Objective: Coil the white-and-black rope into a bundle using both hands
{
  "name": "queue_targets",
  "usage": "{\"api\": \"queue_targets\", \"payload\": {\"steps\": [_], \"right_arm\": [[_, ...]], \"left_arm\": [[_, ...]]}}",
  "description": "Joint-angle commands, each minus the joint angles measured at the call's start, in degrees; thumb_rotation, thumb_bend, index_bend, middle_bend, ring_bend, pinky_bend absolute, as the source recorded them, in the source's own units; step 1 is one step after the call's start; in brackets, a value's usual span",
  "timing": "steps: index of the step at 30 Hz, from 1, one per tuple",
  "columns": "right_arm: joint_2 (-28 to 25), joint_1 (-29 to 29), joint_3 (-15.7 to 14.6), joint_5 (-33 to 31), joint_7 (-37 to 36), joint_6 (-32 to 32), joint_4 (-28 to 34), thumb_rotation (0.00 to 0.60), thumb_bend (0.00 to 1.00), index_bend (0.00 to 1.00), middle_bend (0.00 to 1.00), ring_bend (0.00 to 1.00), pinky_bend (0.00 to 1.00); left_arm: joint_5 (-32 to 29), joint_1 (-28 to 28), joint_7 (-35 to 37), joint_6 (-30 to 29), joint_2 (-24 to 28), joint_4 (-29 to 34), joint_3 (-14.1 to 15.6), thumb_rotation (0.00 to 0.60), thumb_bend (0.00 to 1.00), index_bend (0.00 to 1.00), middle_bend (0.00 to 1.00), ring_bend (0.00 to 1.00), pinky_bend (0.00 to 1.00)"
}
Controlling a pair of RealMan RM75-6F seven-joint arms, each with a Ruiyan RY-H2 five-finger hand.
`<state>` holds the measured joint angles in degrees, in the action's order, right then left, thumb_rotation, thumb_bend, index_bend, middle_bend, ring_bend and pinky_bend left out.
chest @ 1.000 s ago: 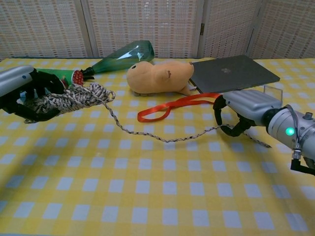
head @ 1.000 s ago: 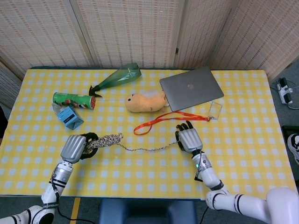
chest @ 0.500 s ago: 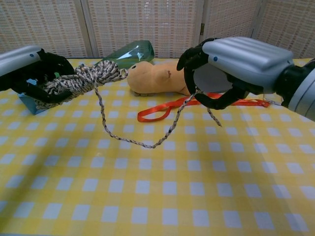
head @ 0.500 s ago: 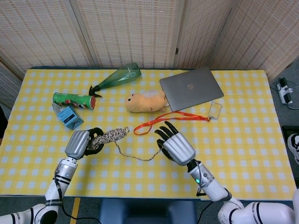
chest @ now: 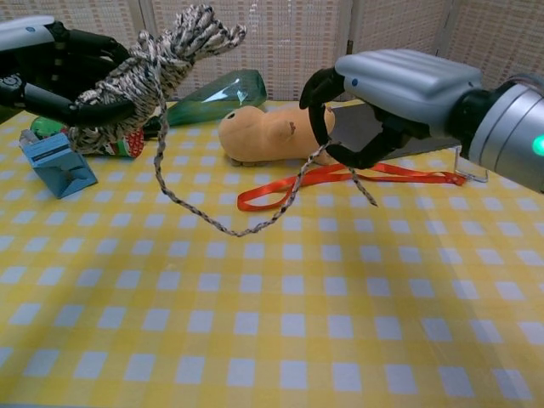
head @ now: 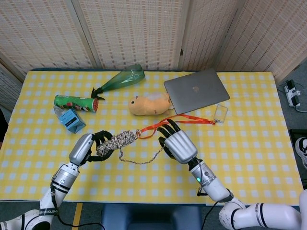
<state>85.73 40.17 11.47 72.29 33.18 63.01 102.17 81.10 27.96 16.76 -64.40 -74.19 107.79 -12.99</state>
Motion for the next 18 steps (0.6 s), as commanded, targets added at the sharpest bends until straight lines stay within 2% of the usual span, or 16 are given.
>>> {"api": "queue_targets", "payload": {"steps": [1, 5, 8, 15, 18], "right_arm": [[1.5, 3.1, 4.7, -5.8, 0.4, -1.9, -1.4, 0.6, 0.48, 0.67, 0.25, 0.17, 0.08], [2.2, 5.4, 7.8, -9.5, 1.4, -2.1, -1.2, 0.6, 0.48, 0.67, 0.25, 0.17, 0.08], [2.3, 7.0, 10.2, -11.9, 1.5, -1.9, 0.1, 0.6, 0.48, 0.67, 0.25, 0.17, 0.08], [1.7, 10.4, 14.4, -14.4, 2.3, 0.2, 4.4, 0.6, 0.48, 0.67, 0.25, 0.18, 0.08], [1.4, 11.4, 15.6, -15.4, 2.0, 0.9, 6.1, 0.6, 0.48, 0.67, 0.25, 0.18, 0.08]], "left_arm": [[6.4, -0.4, 2.6, -1.7, 2.0, 2.2, 2.1, 0.6, 0.63, 0.79, 0.78, 0.67, 0.71], [10.2, 0.2, 1.7, -2.3, 2.0, 2.9, 3.6, 0.6, 0.63, 0.79, 0.78, 0.67, 0.71], [10.8, 1.1, -1.6, -1.8, 1.4, 2.9, 3.9, 0.6, 0.63, 0.79, 0.78, 0.67, 0.71], [6.9, 3.1, -19.7, -1.1, -3.5, 1.8, 2.7, 0.6, 0.63, 0.79, 0.78, 0.67, 0.7], [4.4, 4.0, -25.2, -0.4, -5.3, 1.7, 2.2, 0.6, 0.63, 0.79, 0.78, 0.67, 0.7]]}}
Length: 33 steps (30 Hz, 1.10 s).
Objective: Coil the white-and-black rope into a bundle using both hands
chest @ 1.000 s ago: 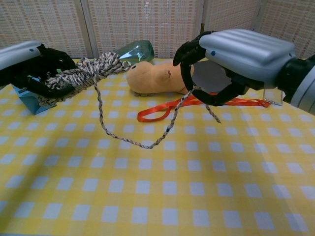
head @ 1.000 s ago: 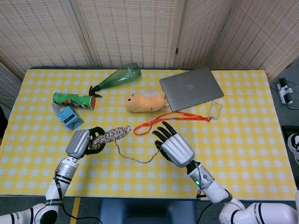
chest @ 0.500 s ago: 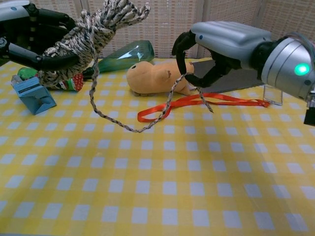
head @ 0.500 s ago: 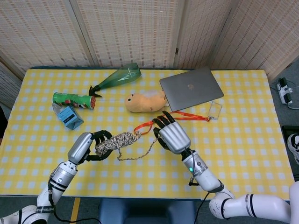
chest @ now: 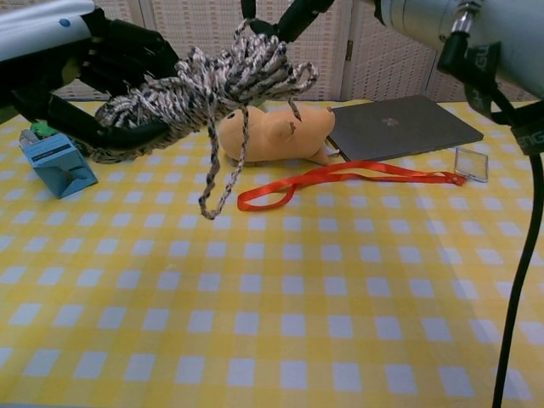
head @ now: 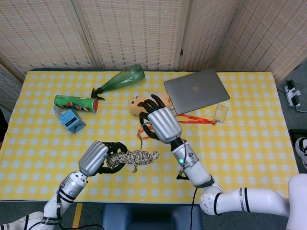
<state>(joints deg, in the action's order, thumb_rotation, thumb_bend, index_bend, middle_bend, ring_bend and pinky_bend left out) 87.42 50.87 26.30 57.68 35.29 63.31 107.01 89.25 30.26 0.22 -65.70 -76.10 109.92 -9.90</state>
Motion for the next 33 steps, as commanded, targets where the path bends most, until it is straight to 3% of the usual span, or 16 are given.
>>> {"api": "queue_targets", "payload": {"steps": [1, 7, 13, 16, 23, 33], "right_arm": [[-0.4, 1.0, 1.0, -0.9, -0.2, 0.9, 1.8, 0.6, 0.48, 0.67, 0.25, 0.18, 0.08], [-0.9, 1.9, 1.8, -1.2, -1.6, 2.6, 4.8, 0.6, 0.48, 0.67, 0.25, 0.18, 0.08], [-0.8, 2.3, 0.4, -0.3, -2.5, 4.0, 7.1, 0.6, 0.48, 0.67, 0.25, 0.18, 0.08], [-0.9, 1.9, -1.0, 1.6, -2.6, 5.1, 8.1, 0.6, 0.48, 0.67, 0.25, 0.18, 0.08], [-0.9, 0.1, -4.9, 5.8, -2.5, 8.1, 8.9, 0.6, 0.48, 0.67, 0.25, 0.18, 0.08], [1.2, -1.9, -10.7, 12.7, -1.1, 10.8, 7.0, 0.6, 0.48, 0.67, 0.24, 0.18, 0.08]], "left_arm": [[-4.4, 2.0, -10.2, 1.0, -3.8, -0.5, -1.0, 0.6, 0.63, 0.79, 0.78, 0.67, 0.7], [-9.6, 3.1, -22.3, 0.4, -7.1, -1.5, -1.6, 0.6, 0.63, 0.79, 0.78, 0.66, 0.7], [-19.4, 4.2, -33.5, -1.4, -10.5, -1.9, -3.4, 0.6, 0.63, 0.79, 0.78, 0.66, 0.7], [-26.0, 4.8, -35.4, -1.5, -11.5, -0.6, -4.9, 0.6, 0.63, 0.79, 0.78, 0.67, 0.7], [-38.0, 5.6, -30.7, -1.2, -11.7, 0.4, -9.2, 0.6, 0.64, 0.79, 0.78, 0.68, 0.73], [-46.6, 5.2, -17.9, 1.4, -9.8, 0.7, -14.6, 0.6, 0.64, 0.78, 0.78, 0.69, 0.75]]}}
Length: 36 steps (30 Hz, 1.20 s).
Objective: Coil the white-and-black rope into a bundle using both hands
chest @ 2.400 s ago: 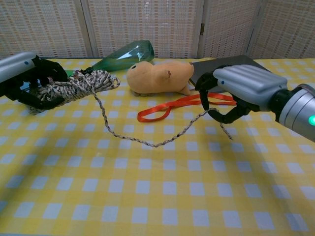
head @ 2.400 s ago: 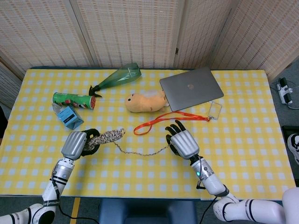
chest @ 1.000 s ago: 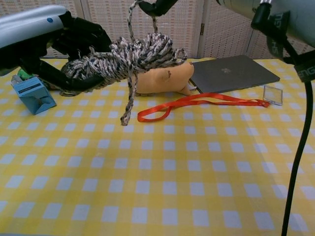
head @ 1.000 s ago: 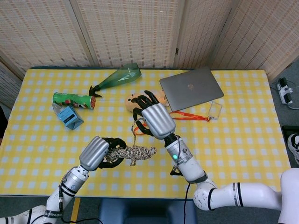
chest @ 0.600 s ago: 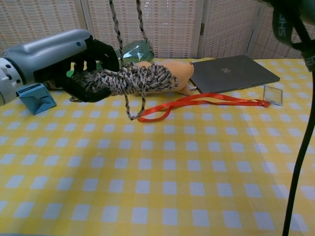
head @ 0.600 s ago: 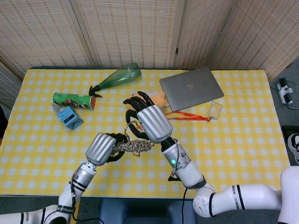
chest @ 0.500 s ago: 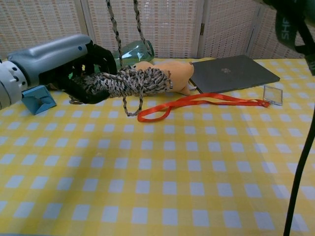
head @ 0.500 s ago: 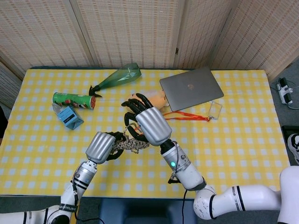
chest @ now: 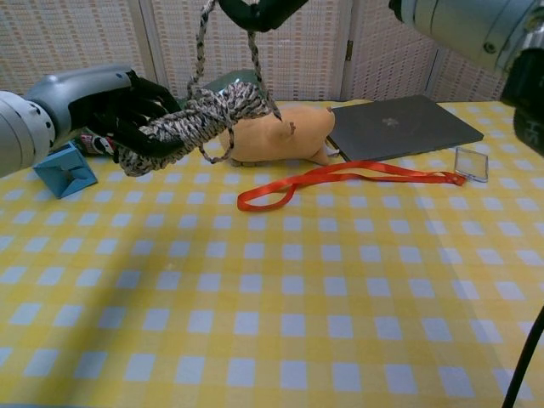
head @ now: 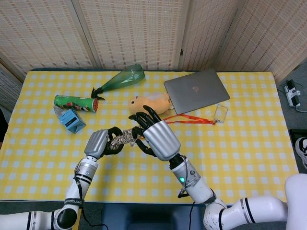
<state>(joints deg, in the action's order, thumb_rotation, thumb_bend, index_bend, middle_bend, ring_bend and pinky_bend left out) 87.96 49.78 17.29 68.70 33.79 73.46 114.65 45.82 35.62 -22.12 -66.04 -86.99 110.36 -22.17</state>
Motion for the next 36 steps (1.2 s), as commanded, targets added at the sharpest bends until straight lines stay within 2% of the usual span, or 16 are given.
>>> {"api": "queue_targets", "payload": {"steps": [1, 10, 15, 19, 28, 36], "right_arm": [[0.7, -1.1, -2.3, 2.2, 0.4, 0.8, -0.9, 0.6, 0.48, 0.67, 0.24, 0.18, 0.08], [0.3, -5.4, -6.8, 5.6, -3.1, 2.3, -4.0, 0.6, 0.48, 0.68, 0.22, 0.18, 0.08], [-0.1, -7.6, -8.1, 6.8, -6.5, 2.6, -6.3, 0.6, 0.48, 0.68, 0.21, 0.18, 0.08], [-0.4, -8.8, -8.6, 7.0, -8.2, 2.2, -7.9, 0.6, 0.48, 0.68, 0.21, 0.18, 0.08], [0.4, -9.8, -7.7, 5.5, -10.3, 0.2, -11.1, 0.6, 0.48, 0.68, 0.21, 0.19, 0.08], [1.5, -8.9, -4.2, 1.0, -10.2, -2.3, -13.6, 0.6, 0.48, 0.68, 0.21, 0.19, 0.08]], "left_arm": [[-3.9, -0.2, 5.7, 2.5, 1.5, 0.2, -2.7, 0.6, 0.64, 0.78, 0.78, 0.69, 0.75], [-8.1, -2.6, 22.0, 11.7, 7.5, 0.9, -7.1, 0.6, 0.64, 0.78, 0.78, 0.69, 0.75], [-6.1, -5.0, 30.7, 15.5, 10.9, 1.1, -9.0, 0.6, 0.65, 0.78, 0.78, 0.69, 0.75], [-2.6, -6.8, 35.2, 16.0, 12.7, 1.7, -9.2, 0.6, 0.65, 0.78, 0.78, 0.69, 0.75], [6.9, -10.3, 44.2, 15.6, 15.6, 4.1, -9.2, 0.6, 0.65, 0.78, 0.78, 0.69, 0.75], [16.7, -11.9, 50.5, 15.0, 17.2, 5.9, -7.4, 0.6, 0.65, 0.78, 0.78, 0.69, 0.75]]}}
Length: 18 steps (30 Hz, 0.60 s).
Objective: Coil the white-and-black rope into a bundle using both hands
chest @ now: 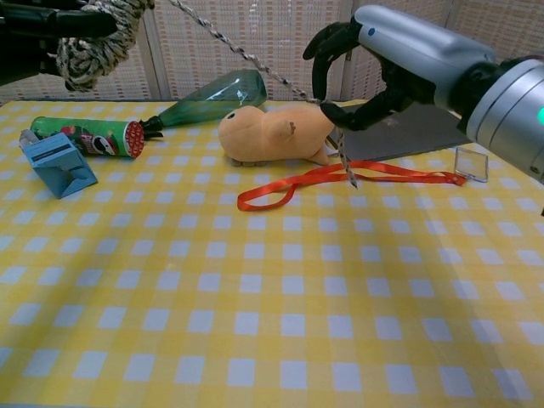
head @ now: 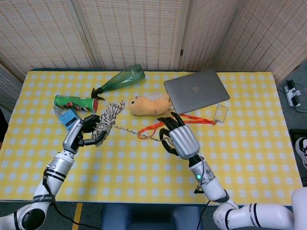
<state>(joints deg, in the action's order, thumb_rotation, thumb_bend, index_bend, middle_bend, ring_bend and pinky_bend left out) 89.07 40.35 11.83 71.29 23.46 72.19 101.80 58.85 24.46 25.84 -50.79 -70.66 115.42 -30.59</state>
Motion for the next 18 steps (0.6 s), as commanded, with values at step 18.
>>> {"api": "queue_targets", "payload": {"steps": [18], "right_arm": [[-0.2, 4.6, 9.2, -12.5, -0.5, -6.0, 0.2, 0.6, 0.48, 0.68, 0.22, 0.2, 0.08]], "left_arm": [[20.9, 1.6, 4.6, -3.3, 1.8, 0.1, 8.8, 0.6, 0.65, 0.78, 0.78, 0.68, 0.75]]}}
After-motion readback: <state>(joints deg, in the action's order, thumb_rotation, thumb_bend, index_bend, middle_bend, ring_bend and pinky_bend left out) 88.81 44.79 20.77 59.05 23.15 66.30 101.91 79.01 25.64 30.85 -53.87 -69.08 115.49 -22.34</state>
